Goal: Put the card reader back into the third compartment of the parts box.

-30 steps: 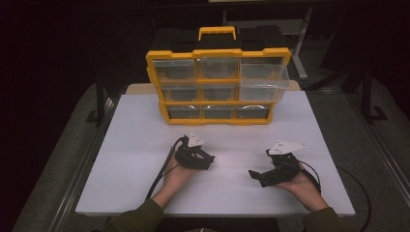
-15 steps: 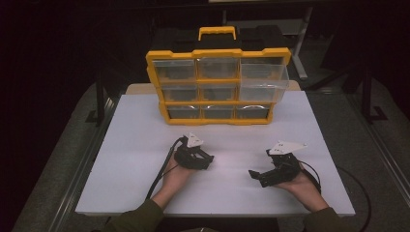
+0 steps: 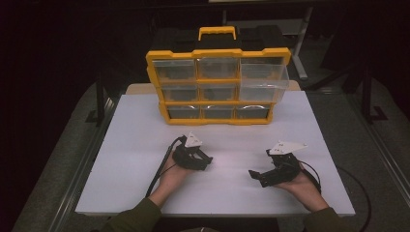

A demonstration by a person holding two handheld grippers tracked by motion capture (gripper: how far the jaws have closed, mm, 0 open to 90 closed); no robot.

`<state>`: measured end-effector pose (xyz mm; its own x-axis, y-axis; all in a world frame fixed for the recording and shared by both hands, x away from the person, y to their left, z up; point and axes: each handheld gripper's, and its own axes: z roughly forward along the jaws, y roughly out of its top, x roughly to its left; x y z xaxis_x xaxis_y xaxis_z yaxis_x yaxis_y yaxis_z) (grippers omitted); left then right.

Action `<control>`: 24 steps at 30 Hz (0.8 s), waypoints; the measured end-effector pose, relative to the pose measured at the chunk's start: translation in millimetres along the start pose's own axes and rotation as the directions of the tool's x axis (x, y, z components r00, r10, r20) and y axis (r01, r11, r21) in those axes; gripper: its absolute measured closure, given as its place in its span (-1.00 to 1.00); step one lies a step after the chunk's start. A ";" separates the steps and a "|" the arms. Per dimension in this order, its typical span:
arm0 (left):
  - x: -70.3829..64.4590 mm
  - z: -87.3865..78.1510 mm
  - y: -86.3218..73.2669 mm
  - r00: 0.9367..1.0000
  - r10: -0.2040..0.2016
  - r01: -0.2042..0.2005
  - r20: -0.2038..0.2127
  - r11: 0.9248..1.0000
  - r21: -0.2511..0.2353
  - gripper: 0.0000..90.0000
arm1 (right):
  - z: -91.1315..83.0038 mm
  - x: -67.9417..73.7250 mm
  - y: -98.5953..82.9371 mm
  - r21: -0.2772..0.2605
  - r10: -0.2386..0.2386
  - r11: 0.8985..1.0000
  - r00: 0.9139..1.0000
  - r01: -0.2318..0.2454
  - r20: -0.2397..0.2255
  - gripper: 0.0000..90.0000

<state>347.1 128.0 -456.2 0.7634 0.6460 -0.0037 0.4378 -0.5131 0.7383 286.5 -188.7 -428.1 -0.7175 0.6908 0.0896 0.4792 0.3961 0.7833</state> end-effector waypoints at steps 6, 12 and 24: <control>4.2 -4.2 1.5 1.000 -0.009 0.009 0.019 1.000 -0.005 -0.33 | 0.0 0.0 0.0 0.000 -0.001 1.000 1.000 0.001 -0.001 -1.00; 7.1 -9.1 3.5 0.999 -0.007 0.008 0.041 1.000 -0.019 -0.33 | 0.1 0.0 0.0 0.000 -0.002 1.000 1.000 0.002 -0.003 -1.00; 11.8 -18.9 11.6 0.995 0.018 -0.015 0.096 0.999 -0.035 -0.33 | 0.4 0.4 0.0 0.003 0.000 1.000 1.000 0.000 -0.005 -1.00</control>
<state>352.2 140.4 -435.0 0.8134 0.5791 -0.0553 0.4094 -0.5023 0.7616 286.4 -188.2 -428.3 -0.7200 0.6877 0.0927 0.4805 0.3977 0.7816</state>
